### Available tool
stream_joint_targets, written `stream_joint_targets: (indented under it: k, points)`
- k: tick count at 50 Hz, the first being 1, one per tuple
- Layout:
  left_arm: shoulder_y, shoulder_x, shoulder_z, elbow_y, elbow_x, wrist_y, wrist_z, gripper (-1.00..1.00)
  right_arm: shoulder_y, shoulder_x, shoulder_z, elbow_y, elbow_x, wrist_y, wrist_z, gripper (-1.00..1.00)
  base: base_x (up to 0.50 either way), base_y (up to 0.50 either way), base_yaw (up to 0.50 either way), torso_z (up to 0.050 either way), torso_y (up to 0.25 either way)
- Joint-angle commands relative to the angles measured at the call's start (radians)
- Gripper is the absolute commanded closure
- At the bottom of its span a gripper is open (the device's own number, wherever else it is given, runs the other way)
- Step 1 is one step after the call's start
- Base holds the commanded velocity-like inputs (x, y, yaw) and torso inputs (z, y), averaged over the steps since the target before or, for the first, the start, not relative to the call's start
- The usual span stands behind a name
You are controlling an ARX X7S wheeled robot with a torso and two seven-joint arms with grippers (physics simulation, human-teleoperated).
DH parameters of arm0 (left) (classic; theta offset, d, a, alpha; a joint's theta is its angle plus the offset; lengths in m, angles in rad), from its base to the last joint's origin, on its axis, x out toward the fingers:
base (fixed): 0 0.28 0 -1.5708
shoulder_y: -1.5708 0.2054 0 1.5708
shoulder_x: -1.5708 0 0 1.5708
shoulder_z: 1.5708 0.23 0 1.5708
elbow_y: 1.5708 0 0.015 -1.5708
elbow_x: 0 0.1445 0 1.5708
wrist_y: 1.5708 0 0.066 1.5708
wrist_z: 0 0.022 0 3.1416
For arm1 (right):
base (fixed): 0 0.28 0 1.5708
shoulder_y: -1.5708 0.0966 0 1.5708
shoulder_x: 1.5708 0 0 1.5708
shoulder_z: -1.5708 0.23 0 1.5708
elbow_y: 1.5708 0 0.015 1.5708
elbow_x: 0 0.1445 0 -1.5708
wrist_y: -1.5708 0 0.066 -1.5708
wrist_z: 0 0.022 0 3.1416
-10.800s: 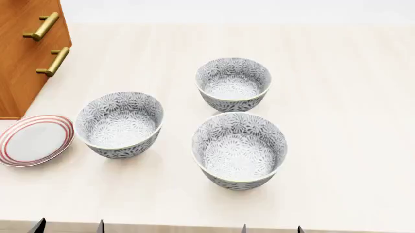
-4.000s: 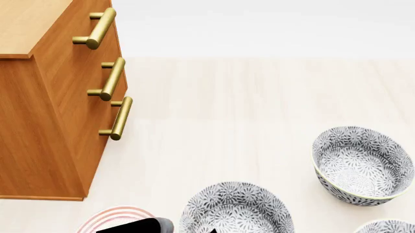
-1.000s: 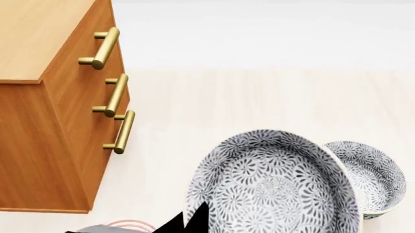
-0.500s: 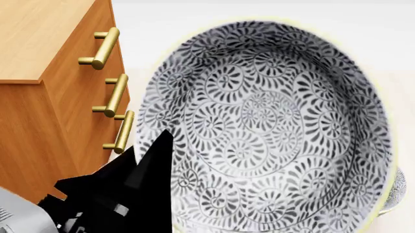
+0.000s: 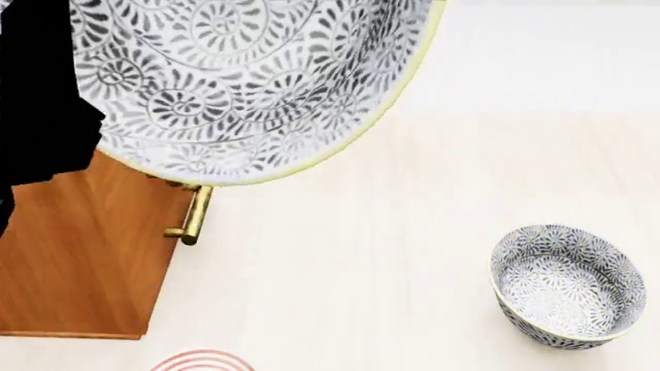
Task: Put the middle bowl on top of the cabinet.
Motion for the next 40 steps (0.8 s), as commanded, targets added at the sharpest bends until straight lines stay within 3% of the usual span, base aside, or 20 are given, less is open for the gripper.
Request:
stream_joint_targets:
  k: [1,6,14,16,22,29,32,40]
  points:
    - [-0.167,-0.106,0.014,-0.190,-0.098,0.177,-0.096,1.00,0.030,0.004,-0.035,-0.009,-0.035,0.037,0.019,-1.00,0.00,0.00,0.00,0.000,0.000]
    - [-0.238,-0.147,0.097,-0.301,-0.126,0.278,-0.096,1.00,0.045,0.012,-0.046,-0.003,-0.048,0.049,0.022,-1.00,0.00,0.00,0.00,0.000,0.000]
    - [-0.498,-0.289,0.512,-0.413,-0.254,0.626,-0.096,1.00,0.041,0.022,-0.034,0.011,-0.031,0.038,0.023,-1.00,0.00,0.00,0.00,0.000,0.000]
    - [-0.503,-0.286,0.528,-0.437,-0.314,0.716,-0.096,1.00,0.043,0.023,-0.038,0.013,-0.037,0.038,0.023,-1.00,0.00,0.00,0.00,0.000,0.000]
    - [-0.584,-0.290,0.665,-0.571,-0.434,0.777,-0.095,1.00,0.020,0.024,-0.026,0.009,-0.023,0.020,0.022,-1.00,0.00,0.00,0.00,0.000,0.000]
    - [-0.595,-0.269,0.718,-0.708,-0.502,0.800,-0.089,1.00,-0.009,0.021,-0.009,-0.004,-0.008,0.003,0.023,-1.00,0.00,0.00,0.00,0.000,0.000]
    - [-0.626,-0.279,0.811,-0.715,-0.548,0.909,-0.096,1.00,-0.009,0.022,-0.014,-0.004,-0.011,0.007,0.025,-1.00,0.00,0.00,0.00,0.000,0.000]
    - [-0.637,-0.262,0.851,-0.819,-0.621,0.906,-0.067,1.00,-0.022,0.022,-0.007,-0.016,-0.004,0.005,0.030,-1.00,0.00,0.00,0.00,0.000,0.000]
